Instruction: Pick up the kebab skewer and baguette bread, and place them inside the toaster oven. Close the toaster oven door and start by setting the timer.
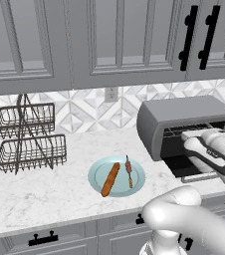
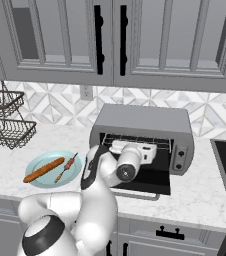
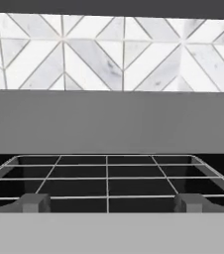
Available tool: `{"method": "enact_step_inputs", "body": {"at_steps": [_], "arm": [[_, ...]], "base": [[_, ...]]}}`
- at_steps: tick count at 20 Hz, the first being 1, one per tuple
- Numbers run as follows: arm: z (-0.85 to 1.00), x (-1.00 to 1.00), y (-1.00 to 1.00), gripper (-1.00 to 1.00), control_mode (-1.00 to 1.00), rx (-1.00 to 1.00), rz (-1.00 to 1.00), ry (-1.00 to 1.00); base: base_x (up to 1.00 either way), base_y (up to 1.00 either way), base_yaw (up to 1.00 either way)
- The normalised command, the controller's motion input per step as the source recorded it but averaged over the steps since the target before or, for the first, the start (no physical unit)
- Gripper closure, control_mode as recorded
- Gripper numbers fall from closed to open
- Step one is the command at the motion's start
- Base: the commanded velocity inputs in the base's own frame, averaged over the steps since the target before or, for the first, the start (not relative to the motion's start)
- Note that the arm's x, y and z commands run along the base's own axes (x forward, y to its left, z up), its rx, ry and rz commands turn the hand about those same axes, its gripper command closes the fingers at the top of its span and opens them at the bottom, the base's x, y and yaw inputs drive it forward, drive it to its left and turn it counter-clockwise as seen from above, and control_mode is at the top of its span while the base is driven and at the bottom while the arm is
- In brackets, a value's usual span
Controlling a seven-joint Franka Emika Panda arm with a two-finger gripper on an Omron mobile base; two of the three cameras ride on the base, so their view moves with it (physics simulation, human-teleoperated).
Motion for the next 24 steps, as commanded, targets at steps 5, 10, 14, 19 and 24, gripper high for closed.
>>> {"method": "enact_step_inputs", "body": {"at_steps": [5,10,14,19,24], "arm": [[-0.01,0.12,0.03,-1.00,-1.00,0.00,0.00,0.02],[-0.18,0.14,0.01,-1.00,-1.00,0.00,0.00,0.00],[-0.10,0.29,0.01,-1.00,-1.00,0.00,0.00,0.00],[0.00,0.35,0.00,-1.00,-1.00,0.00,0.00,0.03],[-0.02,0.06,0.00,-1.00,-1.00,0.00,0.00,0.12]], "base": [[0.00,0.00,0.00],[0.00,0.00,0.00],[0.00,0.00,0.00],[0.00,0.00,0.00],[0.00,0.00,0.00]]}}
